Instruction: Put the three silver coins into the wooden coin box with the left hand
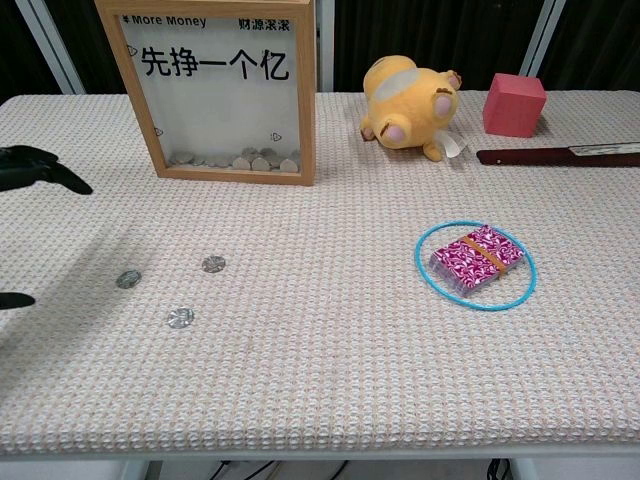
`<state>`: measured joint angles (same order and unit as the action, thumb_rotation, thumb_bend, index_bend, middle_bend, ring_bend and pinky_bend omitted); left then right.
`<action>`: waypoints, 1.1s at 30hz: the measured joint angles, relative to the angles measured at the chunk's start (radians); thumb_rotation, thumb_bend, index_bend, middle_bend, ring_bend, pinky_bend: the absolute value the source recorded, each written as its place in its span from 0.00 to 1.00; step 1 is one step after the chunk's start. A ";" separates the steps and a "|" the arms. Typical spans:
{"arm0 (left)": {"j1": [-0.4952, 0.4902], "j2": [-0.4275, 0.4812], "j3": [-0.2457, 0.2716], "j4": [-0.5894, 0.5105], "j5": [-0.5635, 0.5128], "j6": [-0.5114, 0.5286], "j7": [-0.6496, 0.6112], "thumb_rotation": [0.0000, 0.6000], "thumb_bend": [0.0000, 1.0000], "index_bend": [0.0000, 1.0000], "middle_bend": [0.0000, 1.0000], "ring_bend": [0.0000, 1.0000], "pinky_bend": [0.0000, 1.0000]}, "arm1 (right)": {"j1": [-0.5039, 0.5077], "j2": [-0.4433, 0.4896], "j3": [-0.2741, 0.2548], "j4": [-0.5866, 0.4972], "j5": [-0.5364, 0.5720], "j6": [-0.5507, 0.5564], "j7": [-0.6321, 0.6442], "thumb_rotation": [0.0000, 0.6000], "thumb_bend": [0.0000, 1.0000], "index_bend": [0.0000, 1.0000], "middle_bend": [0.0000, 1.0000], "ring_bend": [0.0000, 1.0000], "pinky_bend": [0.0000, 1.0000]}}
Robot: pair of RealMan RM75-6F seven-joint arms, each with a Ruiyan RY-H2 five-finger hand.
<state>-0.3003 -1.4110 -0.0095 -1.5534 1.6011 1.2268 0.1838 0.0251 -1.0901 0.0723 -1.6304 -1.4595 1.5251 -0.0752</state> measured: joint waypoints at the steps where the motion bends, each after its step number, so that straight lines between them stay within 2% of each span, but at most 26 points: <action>1: -0.005 -0.014 0.000 0.015 0.001 -0.005 -0.001 1.00 0.11 0.25 0.16 0.03 0.11 | -0.002 0.002 0.000 0.000 0.002 0.002 0.002 1.00 0.26 0.00 0.00 0.00 0.00; 7: -0.038 -0.082 0.014 0.113 0.002 -0.052 0.022 1.00 0.11 0.37 0.16 0.03 0.11 | -0.010 0.007 0.006 0.004 0.006 0.016 0.012 1.00 0.27 0.00 0.00 0.00 0.00; 13: -0.049 -0.141 0.022 0.182 -0.008 -0.064 0.012 1.00 0.12 0.38 0.16 0.03 0.10 | -0.011 0.005 0.007 0.005 0.005 0.017 0.000 1.00 0.27 0.00 0.00 0.00 0.00; 17: -0.050 -0.171 0.016 0.217 -0.007 -0.033 -0.010 1.00 0.15 0.38 0.17 0.03 0.10 | -0.011 0.006 0.008 0.005 0.011 0.011 0.001 1.00 0.27 0.00 0.00 0.00 0.00; 27: -0.080 -0.194 0.020 0.255 -0.014 -0.062 -0.078 1.00 0.21 0.39 0.17 0.03 0.10 | -0.008 0.012 0.010 -0.002 0.018 -0.001 0.003 1.00 0.28 0.00 0.00 0.00 0.00; 33: -0.082 -0.201 0.021 0.270 -0.037 -0.067 -0.079 1.00 0.29 0.42 0.17 0.03 0.10 | -0.011 0.013 0.012 0.000 0.024 -0.001 0.006 1.00 0.28 0.00 0.00 0.00 0.00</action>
<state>-0.3828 -1.6123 0.0118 -1.2830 1.5641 1.1596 0.1053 0.0142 -1.0766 0.0842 -1.6308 -1.4358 1.5239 -0.0694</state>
